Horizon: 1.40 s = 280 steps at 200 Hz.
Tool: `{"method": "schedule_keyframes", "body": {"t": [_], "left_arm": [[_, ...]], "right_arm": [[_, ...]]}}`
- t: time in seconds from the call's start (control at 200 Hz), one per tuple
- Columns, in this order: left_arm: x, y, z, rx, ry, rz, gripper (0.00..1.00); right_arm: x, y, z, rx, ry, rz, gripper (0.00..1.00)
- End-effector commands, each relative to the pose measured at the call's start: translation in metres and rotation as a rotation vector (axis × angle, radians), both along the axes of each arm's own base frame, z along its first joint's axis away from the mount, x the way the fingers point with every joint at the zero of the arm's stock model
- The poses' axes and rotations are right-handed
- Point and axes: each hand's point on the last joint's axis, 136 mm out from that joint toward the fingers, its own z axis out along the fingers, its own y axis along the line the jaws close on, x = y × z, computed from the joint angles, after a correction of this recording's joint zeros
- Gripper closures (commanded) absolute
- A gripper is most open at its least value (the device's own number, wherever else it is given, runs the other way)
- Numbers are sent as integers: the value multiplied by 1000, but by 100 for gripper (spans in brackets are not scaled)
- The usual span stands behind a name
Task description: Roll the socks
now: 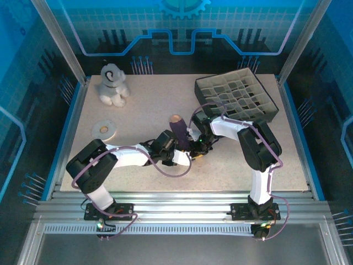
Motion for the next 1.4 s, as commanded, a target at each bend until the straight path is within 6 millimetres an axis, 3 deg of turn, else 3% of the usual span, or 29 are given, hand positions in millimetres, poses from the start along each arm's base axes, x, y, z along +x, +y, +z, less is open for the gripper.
{"method": "schedule_keyframes", "body": {"t": [0.0,0.26,0.505,0.62,0.836,1.046,1.166,1.396], "left_arm": [[-18,13,-20,76,227,70,98],[-34,12,-10,153,576,209,100],[-34,6,-7,167,746,366,100],[-36,2,-7,171,820,418,100],[-35,1,-5,156,962,513,100],[-35,3,-7,139,1058,587,100],[-35,6,-9,125,1106,634,100],[-33,10,-11,106,1199,685,100]], "right_arm": [[-30,-36,-48,-167,93,25,70],[-17,-20,-3,40,-65,-29,59],[-7,-42,37,99,-225,-125,55],[-16,-58,45,87,-293,-148,55],[-20,-68,98,145,-576,-95,56],[-29,-54,143,168,-874,105,56],[-37,-39,149,85,-1045,339,55],[-42,-8,116,-69,-1285,793,49]]}}
